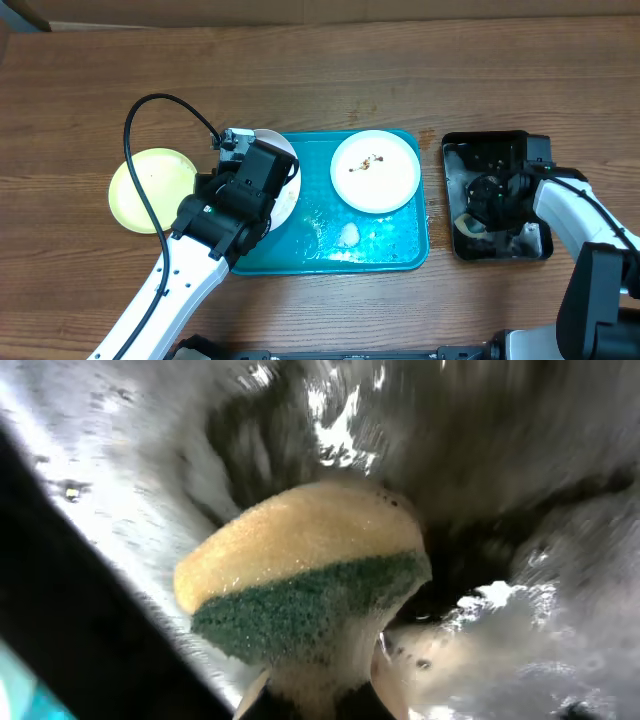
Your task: Clean dirty plates on tray and stack at the side
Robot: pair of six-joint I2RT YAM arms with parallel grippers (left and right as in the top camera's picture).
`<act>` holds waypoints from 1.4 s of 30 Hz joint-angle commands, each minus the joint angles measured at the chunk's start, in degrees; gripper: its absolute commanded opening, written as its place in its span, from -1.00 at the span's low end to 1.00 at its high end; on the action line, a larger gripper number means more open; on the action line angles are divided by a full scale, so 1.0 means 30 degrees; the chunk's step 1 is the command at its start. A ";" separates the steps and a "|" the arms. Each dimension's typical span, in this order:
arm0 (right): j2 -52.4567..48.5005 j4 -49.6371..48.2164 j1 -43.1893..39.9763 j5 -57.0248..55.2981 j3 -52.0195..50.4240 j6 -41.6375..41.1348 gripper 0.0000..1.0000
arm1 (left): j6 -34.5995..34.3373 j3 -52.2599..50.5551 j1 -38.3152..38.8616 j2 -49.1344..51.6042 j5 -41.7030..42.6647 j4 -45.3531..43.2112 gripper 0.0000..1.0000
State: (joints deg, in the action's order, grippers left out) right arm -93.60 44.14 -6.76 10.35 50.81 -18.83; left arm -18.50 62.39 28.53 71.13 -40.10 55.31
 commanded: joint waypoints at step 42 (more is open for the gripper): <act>-0.0015 0.0393 0.0000 -0.0954 0.0933 0.0729 -0.93 | 0.8393 0.0401 0.3504 0.4889 -1.0331 -0.7257 -0.92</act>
State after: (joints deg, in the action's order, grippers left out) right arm -93.60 45.63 -6.76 8.10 52.93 -16.88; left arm 6.22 62.61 38.65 85.54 -68.34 33.91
